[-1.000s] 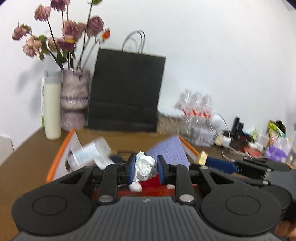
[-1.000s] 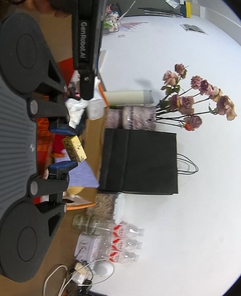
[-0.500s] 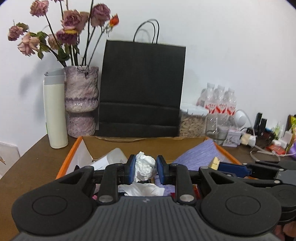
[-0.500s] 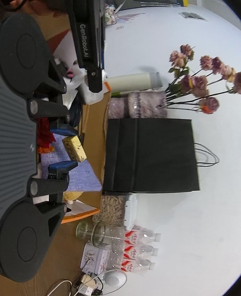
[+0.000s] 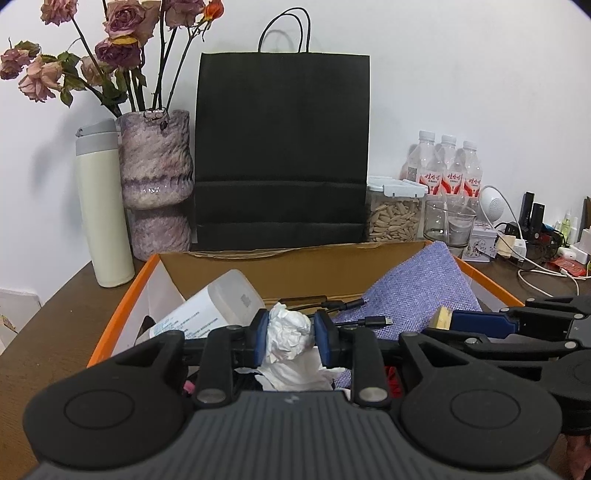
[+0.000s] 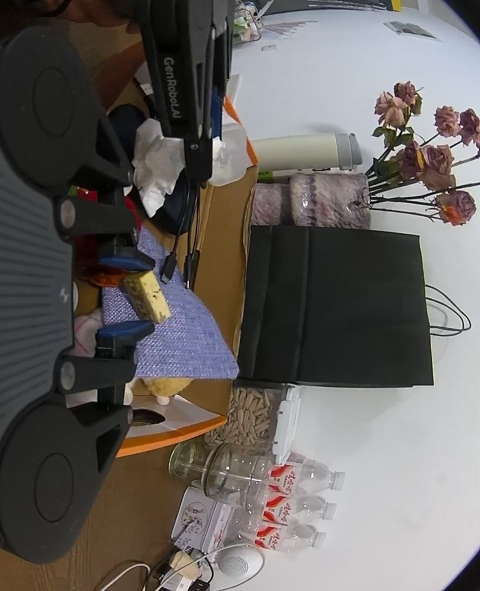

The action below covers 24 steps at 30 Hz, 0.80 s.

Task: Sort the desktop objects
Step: 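Lower the tissue and block into the box and open both grippers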

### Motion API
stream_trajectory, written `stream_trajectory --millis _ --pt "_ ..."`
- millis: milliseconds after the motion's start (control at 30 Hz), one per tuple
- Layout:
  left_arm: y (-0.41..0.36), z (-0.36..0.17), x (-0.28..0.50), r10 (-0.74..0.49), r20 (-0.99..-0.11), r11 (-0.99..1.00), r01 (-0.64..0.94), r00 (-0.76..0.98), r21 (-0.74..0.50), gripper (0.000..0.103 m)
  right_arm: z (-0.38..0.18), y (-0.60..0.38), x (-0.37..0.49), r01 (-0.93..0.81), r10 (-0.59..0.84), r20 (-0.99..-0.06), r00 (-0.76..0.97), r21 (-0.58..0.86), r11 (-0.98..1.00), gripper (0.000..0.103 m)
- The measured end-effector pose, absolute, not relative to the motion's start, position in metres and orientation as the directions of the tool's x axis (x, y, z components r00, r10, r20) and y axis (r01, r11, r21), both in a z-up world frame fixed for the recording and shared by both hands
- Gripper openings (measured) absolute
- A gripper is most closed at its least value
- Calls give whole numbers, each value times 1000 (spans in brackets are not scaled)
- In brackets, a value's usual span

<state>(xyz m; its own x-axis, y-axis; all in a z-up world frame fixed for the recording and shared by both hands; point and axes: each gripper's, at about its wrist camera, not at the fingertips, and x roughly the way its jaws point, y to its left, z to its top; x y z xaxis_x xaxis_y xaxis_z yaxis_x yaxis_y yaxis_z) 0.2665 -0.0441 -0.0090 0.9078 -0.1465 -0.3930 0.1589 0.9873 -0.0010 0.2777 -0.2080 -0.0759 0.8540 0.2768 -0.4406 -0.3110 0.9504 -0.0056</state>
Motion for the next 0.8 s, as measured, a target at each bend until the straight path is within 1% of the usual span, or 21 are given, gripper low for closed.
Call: stream_trajectory --millis 33,67,100,167,200,233,267,300,333,367,400,433,467,500,567,800 --pt "-44 -9 266 -143 -390 988 157 910 2 30 -75 -208 277 -309 276 -437 856 -4 951 35" --pt "-44 -9 265 -143 -390 988 157 910 3 31 -75 -209 276 -305 274 -432 860 -3 952 43" --pt "-44 -9 265 -146 -389 987 159 909 1 34 -74 -210 275 -302 271 -426 863 -5 953 47" --pt "-44 -8 263 -150 -382 987 162 912 0 42 -72 -210 273 -298 269 -413 870 -6 955 64" --pt "-44 -8 262 -153 -376 986 166 914 1 46 -71 -211 273 -298 269 -408 872 -7 955 68" --pt "-45 -7 261 -153 -371 986 166 916 3 53 -71 -211 272 -297 269 -404 874 -8 955 76" --pt "-45 -6 259 -149 -363 987 162 920 6 56 -70 -211 271 -295 266 -400 877 -10 955 82" --pt "-45 -5 257 -148 -352 987 160 924 6 65 -69 -211 270 -291 262 -397 880 -15 957 84" --pt "-45 -4 256 -155 -344 986 166 926 3 75 -69 -211 269 -291 262 -393 881 -15 957 89" --pt "-45 -3 254 -163 -333 985 172 929 -1 78 -68 -211 269 -291 264 -390 882 -10 957 93" --pt "-45 -2 251 -164 -321 985 173 933 -1 84 -67 -212 268 -289 264 -387 884 -7 957 95" --pt "-46 -1 249 -157 -308 986 166 938 5 92 -67 -212 267 -287 262 -383 886 -9 958 99" --pt "-47 0 248 -150 -298 987 160 943 11 96 -66 -211 266 -285 260 -379 888 -10 959 102" --pt "-47 1 247 -147 -287 988 157 947 13 103 -66 -211 266 -281 256 -376 890 -10 960 103" --pt "-47 2 244 -149 -272 988 157 951 6 103 -65 -210 265 -284 261 -377 889 -6 959 103" --pt "-43 5 238 -146 -269 989 142 952 -34 103 -62 -210 257 -295 275 -367 888 2 955 103"
